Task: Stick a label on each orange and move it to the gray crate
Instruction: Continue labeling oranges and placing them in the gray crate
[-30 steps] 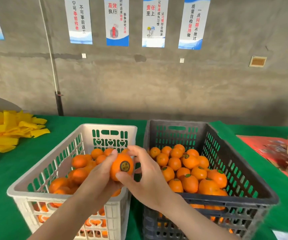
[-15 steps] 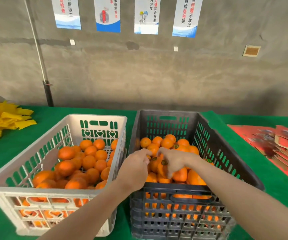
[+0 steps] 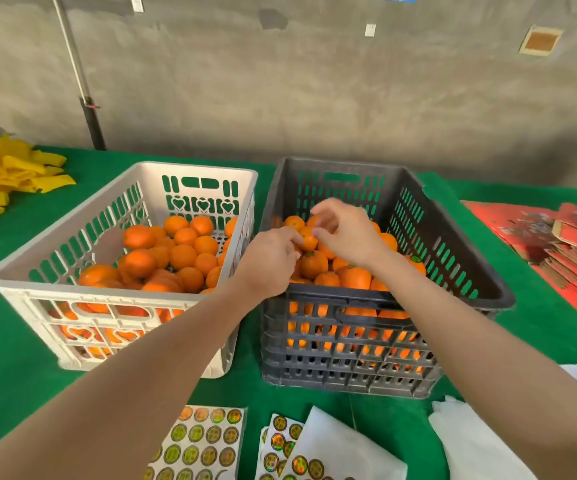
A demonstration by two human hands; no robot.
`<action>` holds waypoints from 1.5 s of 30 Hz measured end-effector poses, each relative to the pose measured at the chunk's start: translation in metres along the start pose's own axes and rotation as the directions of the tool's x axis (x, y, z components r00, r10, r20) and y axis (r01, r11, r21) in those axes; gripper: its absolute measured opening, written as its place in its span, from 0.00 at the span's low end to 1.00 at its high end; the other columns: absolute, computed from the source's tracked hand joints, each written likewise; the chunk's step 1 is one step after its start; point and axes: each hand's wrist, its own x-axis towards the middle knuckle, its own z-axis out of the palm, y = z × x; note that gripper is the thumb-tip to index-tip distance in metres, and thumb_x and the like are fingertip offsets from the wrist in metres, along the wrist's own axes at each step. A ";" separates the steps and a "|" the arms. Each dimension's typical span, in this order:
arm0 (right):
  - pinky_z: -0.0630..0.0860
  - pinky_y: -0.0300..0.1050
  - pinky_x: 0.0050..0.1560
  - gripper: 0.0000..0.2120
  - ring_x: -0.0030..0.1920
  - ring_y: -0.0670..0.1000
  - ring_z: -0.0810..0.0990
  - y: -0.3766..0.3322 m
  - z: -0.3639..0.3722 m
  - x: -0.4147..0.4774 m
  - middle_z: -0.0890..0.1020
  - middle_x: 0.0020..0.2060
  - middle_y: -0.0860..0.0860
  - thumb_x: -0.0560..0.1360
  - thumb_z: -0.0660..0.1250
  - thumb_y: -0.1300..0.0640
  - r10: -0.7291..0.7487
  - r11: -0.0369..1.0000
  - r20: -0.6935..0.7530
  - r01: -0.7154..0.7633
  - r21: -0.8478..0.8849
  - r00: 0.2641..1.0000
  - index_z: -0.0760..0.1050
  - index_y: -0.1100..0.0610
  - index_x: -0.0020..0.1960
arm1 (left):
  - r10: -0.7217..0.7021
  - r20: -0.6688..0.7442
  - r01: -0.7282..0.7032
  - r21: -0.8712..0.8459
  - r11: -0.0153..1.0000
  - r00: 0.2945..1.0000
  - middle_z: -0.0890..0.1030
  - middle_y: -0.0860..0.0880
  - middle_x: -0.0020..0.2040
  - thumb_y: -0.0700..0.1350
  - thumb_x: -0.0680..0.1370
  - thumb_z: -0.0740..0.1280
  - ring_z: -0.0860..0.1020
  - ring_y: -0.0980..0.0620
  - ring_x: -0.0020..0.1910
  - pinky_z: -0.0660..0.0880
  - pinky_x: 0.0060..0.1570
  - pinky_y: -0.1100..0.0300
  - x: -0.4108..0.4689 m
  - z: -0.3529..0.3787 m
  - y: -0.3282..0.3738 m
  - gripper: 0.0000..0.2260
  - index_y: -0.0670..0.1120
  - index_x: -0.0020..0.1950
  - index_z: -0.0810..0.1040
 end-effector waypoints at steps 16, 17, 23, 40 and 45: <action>0.71 0.45 0.58 0.34 0.63 0.54 0.73 0.061 0.125 -0.195 0.74 0.64 0.53 0.71 0.72 0.47 0.482 0.860 0.621 -0.470 -0.201 0.617 0.61 0.54 0.72 | 0.080 -0.335 -0.063 0.062 0.996 0.939 0.77 0.43 0.59 0.38 0.79 0.63 0.73 0.47 0.59 0.65 0.59 0.63 -0.038 0.006 0.010 0.14 0.40 0.65 0.73; 0.70 0.44 0.57 0.33 0.62 0.54 0.73 0.061 0.128 -0.196 0.74 0.63 0.54 0.71 0.72 0.50 0.472 0.864 0.612 -0.469 -0.182 0.634 0.62 0.54 0.71 | 0.135 -0.372 -0.107 0.096 0.990 0.919 0.76 0.41 0.59 0.38 0.78 0.65 0.72 0.46 0.60 0.64 0.60 0.61 -0.048 0.006 0.010 0.14 0.39 0.64 0.73; 0.69 0.46 0.42 0.03 0.41 0.56 0.77 0.054 0.117 -0.189 0.77 0.39 0.59 0.74 0.66 0.65 0.333 0.892 0.493 -0.438 0.111 0.804 0.75 0.61 0.41 | 0.029 -0.251 -0.057 -0.105 0.993 0.968 0.75 0.54 0.47 0.38 0.77 0.67 0.74 0.57 0.44 0.74 0.45 0.61 -0.133 0.039 -0.009 0.08 0.45 0.55 0.76; 0.67 0.45 0.63 0.15 0.60 0.50 0.72 0.031 0.105 -0.203 0.75 0.57 0.52 0.74 0.70 0.59 0.204 0.976 0.070 -0.208 0.061 0.976 0.75 0.57 0.60 | -0.574 0.573 0.767 -0.161 0.622 0.585 0.71 0.54 0.22 0.38 0.75 0.67 0.69 0.58 0.22 0.66 0.31 0.64 -0.147 0.077 -0.034 0.12 0.44 0.32 0.73; 0.72 0.51 0.56 0.09 0.54 0.55 0.74 0.022 0.112 -0.217 0.78 0.49 0.53 0.74 0.70 0.55 0.012 0.999 0.175 -0.018 0.036 0.984 0.81 0.57 0.53 | -0.599 0.534 0.780 -0.213 0.588 0.597 0.76 0.46 0.32 0.37 0.74 0.66 0.73 0.48 0.33 0.70 0.37 0.58 -0.147 0.077 -0.035 0.07 0.43 0.35 0.77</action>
